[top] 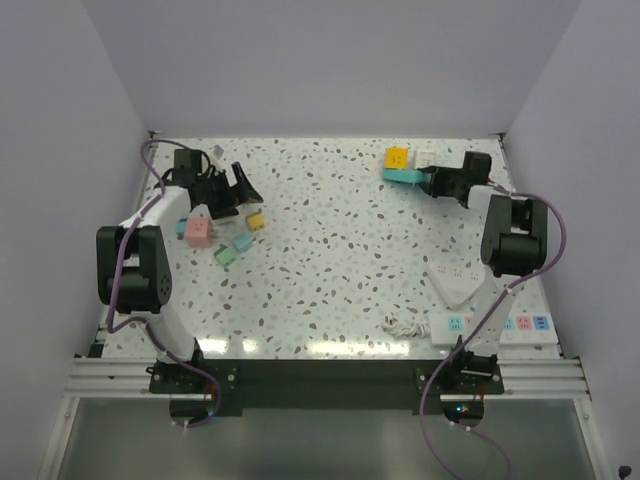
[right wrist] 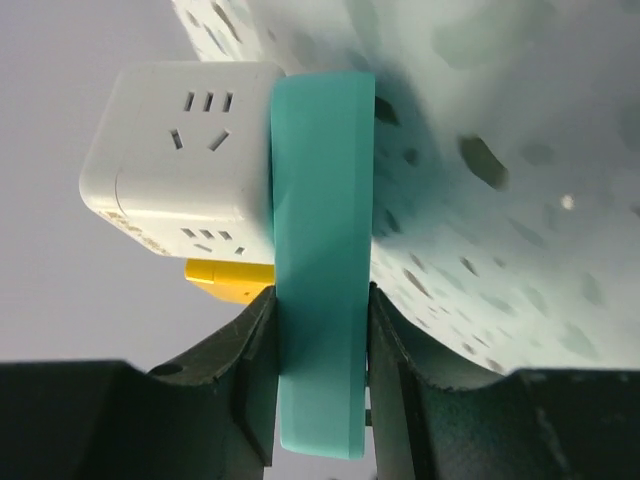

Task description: Pull the plug off the socket

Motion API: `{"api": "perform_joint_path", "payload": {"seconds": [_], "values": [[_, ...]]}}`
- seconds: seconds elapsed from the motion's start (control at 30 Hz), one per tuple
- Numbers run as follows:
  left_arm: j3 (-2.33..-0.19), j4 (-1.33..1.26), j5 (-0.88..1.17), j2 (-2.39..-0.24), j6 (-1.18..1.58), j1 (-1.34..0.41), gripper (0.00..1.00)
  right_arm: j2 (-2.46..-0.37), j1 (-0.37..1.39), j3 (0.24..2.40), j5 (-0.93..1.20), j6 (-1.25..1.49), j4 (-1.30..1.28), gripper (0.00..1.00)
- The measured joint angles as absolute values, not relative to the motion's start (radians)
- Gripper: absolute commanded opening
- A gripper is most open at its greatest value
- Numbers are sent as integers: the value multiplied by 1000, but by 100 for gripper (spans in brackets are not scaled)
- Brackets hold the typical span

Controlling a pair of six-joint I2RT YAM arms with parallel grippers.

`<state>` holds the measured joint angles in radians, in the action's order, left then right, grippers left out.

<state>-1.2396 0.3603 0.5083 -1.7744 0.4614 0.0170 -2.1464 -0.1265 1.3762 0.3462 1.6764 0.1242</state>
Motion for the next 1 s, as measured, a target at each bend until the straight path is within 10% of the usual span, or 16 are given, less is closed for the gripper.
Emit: {"api": "perform_joint_path", "payload": {"seconds": [0.53,1.0], "values": [[-1230,296,808,-1765,340,-278,100,-1906,19,1293,599,646,-650,0],[-1183,245,757,-1848,318,-519,100,-1830,131,1215,618,442,-773,0]]}}
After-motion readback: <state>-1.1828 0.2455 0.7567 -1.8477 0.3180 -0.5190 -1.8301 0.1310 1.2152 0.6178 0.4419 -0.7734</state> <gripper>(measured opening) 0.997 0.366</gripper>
